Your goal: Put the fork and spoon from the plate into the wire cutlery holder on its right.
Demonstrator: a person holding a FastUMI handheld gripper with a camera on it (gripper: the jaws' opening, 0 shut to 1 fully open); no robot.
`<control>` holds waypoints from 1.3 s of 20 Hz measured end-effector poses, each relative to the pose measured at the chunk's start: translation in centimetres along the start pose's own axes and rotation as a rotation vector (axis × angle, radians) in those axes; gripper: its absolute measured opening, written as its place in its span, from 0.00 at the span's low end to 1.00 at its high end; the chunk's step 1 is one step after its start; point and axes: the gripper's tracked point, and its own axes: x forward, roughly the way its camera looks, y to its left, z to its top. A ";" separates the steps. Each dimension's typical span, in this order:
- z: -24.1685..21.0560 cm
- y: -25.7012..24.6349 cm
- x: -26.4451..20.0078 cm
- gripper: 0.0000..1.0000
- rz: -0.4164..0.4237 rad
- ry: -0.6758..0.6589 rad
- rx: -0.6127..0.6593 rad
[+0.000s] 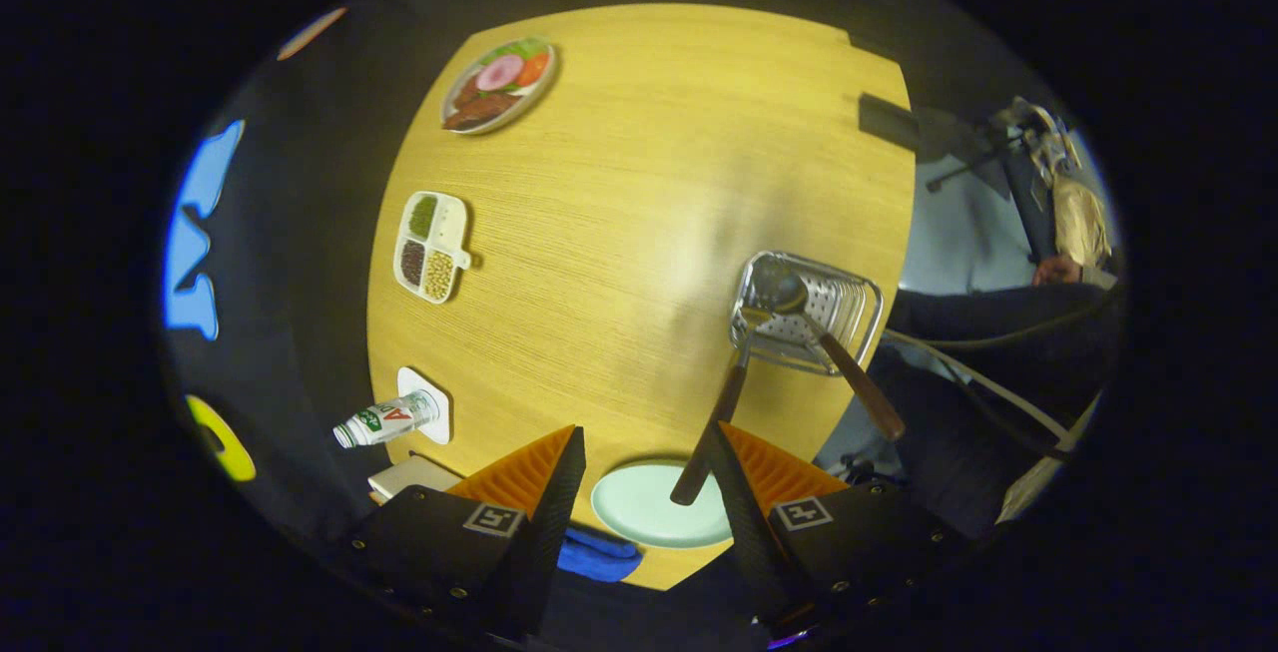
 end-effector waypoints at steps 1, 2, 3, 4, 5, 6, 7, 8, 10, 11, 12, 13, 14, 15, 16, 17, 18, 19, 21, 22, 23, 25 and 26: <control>0.4 0.4 0.2 0.76 0.011 -0.072 -0.069; 0.7 0.5 0.1 0.76 0.015 -0.144 -0.137; 0.8 0.4 0.1 0.76 0.010 -0.209 -0.205; 0.8 0.5 0.1 0.76 0.012 -0.269 -0.273; 0.9 0.6 -0.2 0.76 0.013 -0.325 -0.334; 1.0 0.9 -0.9 0.76 0.024 -0.386 -0.393; 1.1 1.2 -1.4 0.76 0.038 -0.453 -0.451; 1.4 1.8 -2.2 0.76 0.058 -0.527 -0.511; 1.8 2.7 -4.5 0.76 0.087 -0.668 -0.616; 2.0 3.3 -5.9 0.76 0.112 -0.742 -0.660; 2.0 4.0 -7.6 0.76 0.153 -0.809 -0.704; 1.7 4.5 -9.5 0.76 0.197 -0.865 -0.745; 1.4 5.1 -11.2 0.76 0.242 -0.918 -0.778; 0.7 5.6 -12.9 0.76 0.295 -0.951 -0.810; 0.1 5.7 -14.6 0.76 0.341 -0.979 -0.841; -0.6 5.8 -16.3 0.76 0.380 -1.006 -0.873; -1.0 6.0 -18.1 0.75 0.424 -1.035 -0.906; -1.5 6.1 -20.0 0.75 0.464 -1.074 -0.931; -1.9 6.2 -23.0 0.75 0.506 -1.143 -0.957; -2.4 6.2 -24.4 0.75 0.528 -1.169 -0.967; -2.5 6.8 -25.3 0.75 0.552 -1.192 -0.976; -3.3 7.1 -26.6 0.75 0.586 -1.223 -0.991; -3.7 7.1 -26.8 0.75 0.595 -1.226 -0.997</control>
